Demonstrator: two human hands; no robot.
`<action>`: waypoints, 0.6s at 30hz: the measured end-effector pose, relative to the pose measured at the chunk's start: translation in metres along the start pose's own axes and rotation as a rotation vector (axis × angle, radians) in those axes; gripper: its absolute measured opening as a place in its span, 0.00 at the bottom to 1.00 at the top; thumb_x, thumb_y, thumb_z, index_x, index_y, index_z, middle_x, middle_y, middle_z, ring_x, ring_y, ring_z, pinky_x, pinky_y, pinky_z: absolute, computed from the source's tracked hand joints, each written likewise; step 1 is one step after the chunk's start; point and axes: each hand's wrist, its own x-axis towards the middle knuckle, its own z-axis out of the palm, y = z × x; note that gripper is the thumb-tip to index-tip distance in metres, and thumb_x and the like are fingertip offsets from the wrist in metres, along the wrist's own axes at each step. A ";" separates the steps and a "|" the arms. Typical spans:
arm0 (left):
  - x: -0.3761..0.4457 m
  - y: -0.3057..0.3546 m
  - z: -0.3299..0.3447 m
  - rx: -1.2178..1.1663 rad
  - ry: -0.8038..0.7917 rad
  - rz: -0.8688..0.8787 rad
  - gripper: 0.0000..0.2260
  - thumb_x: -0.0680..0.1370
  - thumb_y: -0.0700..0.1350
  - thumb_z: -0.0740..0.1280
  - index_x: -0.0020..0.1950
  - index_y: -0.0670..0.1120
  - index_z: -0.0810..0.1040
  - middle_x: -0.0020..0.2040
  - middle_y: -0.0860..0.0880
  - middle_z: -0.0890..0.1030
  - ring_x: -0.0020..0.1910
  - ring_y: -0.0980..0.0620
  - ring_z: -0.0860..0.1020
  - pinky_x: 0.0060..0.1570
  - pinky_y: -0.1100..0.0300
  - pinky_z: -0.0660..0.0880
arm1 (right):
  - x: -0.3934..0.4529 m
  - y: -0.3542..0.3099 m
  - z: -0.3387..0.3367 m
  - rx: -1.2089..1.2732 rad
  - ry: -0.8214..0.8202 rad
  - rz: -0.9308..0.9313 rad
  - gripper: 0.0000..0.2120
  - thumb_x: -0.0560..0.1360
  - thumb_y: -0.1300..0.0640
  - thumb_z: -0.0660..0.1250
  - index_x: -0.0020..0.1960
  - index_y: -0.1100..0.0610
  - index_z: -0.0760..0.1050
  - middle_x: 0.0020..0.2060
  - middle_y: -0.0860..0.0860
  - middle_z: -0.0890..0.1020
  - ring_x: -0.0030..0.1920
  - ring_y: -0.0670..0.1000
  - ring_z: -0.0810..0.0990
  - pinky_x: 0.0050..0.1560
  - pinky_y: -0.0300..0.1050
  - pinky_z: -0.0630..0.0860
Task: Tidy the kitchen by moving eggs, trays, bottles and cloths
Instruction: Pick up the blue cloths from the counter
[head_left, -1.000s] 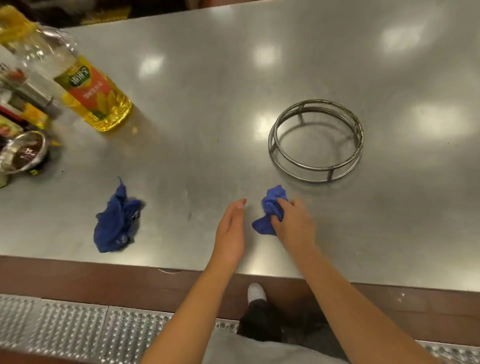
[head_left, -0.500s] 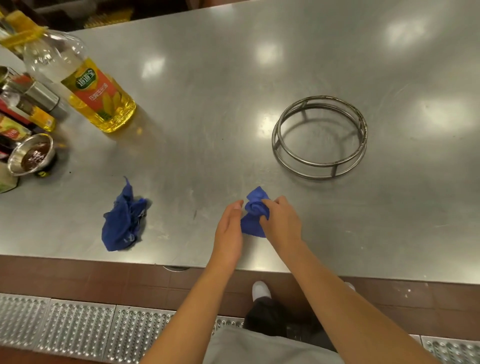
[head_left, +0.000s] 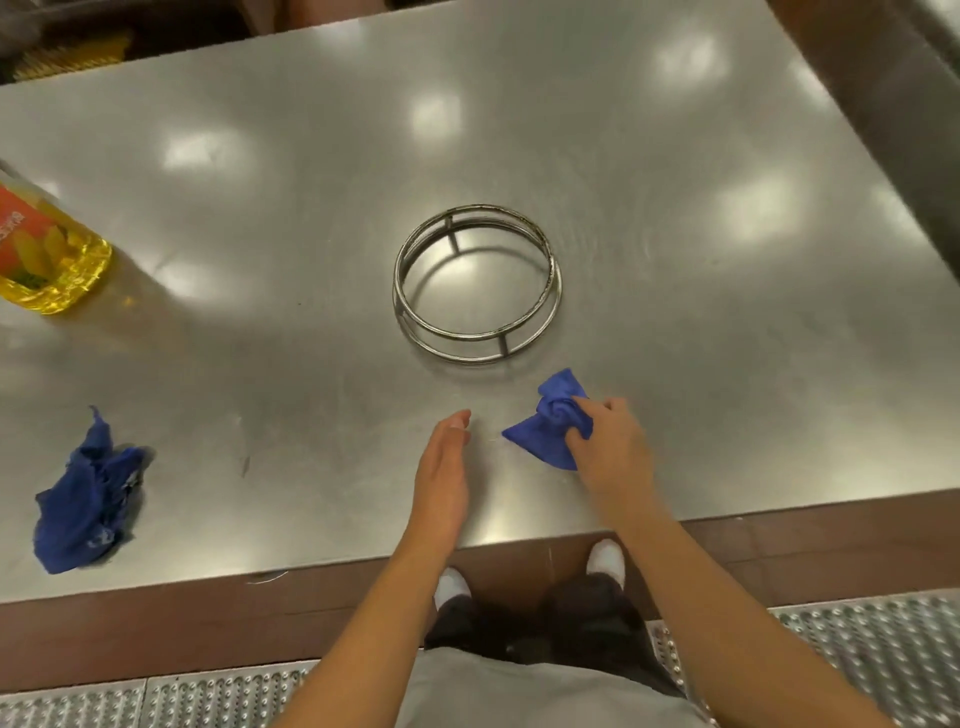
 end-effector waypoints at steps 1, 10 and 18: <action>-0.001 -0.001 0.011 0.009 -0.016 0.003 0.17 0.86 0.52 0.52 0.69 0.54 0.75 0.67 0.55 0.77 0.68 0.54 0.73 0.74 0.46 0.65 | 0.001 0.013 -0.010 0.002 0.024 0.022 0.17 0.77 0.57 0.66 0.65 0.50 0.77 0.48 0.51 0.72 0.44 0.53 0.75 0.42 0.45 0.71; -0.013 -0.009 0.069 -0.023 -0.061 -0.024 0.16 0.86 0.51 0.53 0.68 0.54 0.75 0.67 0.54 0.77 0.68 0.53 0.74 0.74 0.46 0.65 | -0.003 0.056 -0.041 0.002 0.079 0.069 0.18 0.77 0.57 0.68 0.66 0.51 0.77 0.44 0.49 0.69 0.38 0.51 0.71 0.39 0.41 0.65; -0.009 -0.021 0.019 -0.068 0.031 0.016 0.13 0.86 0.51 0.53 0.61 0.59 0.77 0.64 0.56 0.79 0.66 0.54 0.76 0.73 0.45 0.67 | -0.024 0.030 -0.012 0.051 0.103 0.084 0.20 0.75 0.56 0.71 0.66 0.55 0.75 0.51 0.54 0.75 0.40 0.51 0.74 0.42 0.43 0.70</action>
